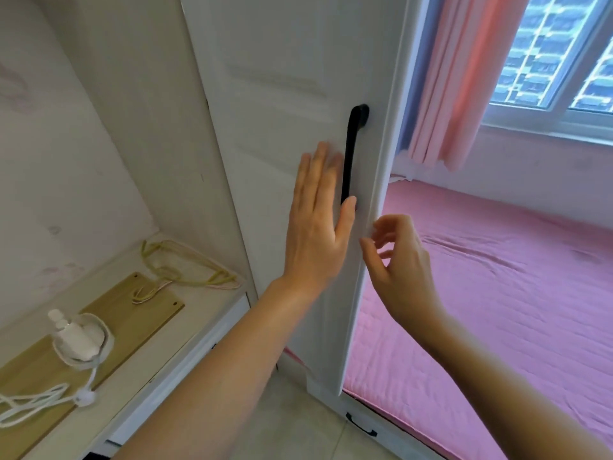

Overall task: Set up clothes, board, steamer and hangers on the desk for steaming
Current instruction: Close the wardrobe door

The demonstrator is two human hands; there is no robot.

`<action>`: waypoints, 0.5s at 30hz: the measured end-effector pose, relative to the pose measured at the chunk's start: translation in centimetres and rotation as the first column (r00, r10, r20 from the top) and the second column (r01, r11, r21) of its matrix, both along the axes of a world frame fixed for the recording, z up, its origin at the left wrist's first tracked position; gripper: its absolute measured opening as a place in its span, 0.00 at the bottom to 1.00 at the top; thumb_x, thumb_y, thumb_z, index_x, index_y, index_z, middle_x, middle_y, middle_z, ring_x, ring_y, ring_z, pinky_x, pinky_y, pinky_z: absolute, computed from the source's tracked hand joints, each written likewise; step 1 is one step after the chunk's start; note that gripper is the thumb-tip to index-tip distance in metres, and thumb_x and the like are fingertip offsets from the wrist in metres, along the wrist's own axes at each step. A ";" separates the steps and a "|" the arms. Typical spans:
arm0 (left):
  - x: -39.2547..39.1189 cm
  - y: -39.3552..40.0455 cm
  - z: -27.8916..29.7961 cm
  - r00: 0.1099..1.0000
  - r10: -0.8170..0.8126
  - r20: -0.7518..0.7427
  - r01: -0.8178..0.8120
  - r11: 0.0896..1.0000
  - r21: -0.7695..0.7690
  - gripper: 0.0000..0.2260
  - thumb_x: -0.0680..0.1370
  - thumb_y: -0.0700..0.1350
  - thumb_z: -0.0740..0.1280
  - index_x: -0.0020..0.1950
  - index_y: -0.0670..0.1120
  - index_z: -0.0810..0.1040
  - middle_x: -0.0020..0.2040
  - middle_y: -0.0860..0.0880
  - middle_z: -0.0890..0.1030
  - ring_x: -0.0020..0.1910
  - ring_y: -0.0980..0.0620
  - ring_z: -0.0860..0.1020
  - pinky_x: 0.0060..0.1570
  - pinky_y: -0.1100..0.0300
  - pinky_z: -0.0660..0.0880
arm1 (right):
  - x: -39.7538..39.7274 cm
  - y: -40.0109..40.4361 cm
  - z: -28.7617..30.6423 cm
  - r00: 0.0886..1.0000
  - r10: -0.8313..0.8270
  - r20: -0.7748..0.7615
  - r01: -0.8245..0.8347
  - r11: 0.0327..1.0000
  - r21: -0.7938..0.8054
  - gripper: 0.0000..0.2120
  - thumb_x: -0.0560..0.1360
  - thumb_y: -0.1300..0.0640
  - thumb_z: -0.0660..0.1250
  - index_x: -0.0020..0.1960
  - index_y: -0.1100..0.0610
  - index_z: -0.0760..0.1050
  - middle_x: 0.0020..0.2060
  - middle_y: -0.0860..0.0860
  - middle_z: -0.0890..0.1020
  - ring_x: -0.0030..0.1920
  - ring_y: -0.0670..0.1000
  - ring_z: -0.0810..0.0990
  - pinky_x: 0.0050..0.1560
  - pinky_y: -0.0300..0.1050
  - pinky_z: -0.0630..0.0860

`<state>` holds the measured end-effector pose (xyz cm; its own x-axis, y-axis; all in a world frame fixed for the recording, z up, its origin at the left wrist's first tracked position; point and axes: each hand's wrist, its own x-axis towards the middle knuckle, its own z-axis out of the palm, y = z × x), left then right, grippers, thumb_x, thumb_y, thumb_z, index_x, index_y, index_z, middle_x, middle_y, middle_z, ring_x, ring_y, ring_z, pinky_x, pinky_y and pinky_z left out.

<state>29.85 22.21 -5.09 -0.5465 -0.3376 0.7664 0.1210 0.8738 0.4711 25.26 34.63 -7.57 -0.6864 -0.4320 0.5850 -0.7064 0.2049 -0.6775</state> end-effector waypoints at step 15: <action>-4.6 -2.1 -1.0 0.993 -0.045 -0.107 0.031 0.991 -0.130 0.27 0.81 0.47 0.54 0.77 0.41 0.49 0.76 0.35 0.53 0.76 0.38 0.47 0.72 0.37 0.52 | -2.3 -2.7 -0.8 0.997 0.040 0.063 -0.036 0.998 -0.059 0.11 0.81 0.58 0.58 0.62 0.58 0.63 0.42 0.43 0.75 0.38 0.42 0.77 0.35 0.31 0.70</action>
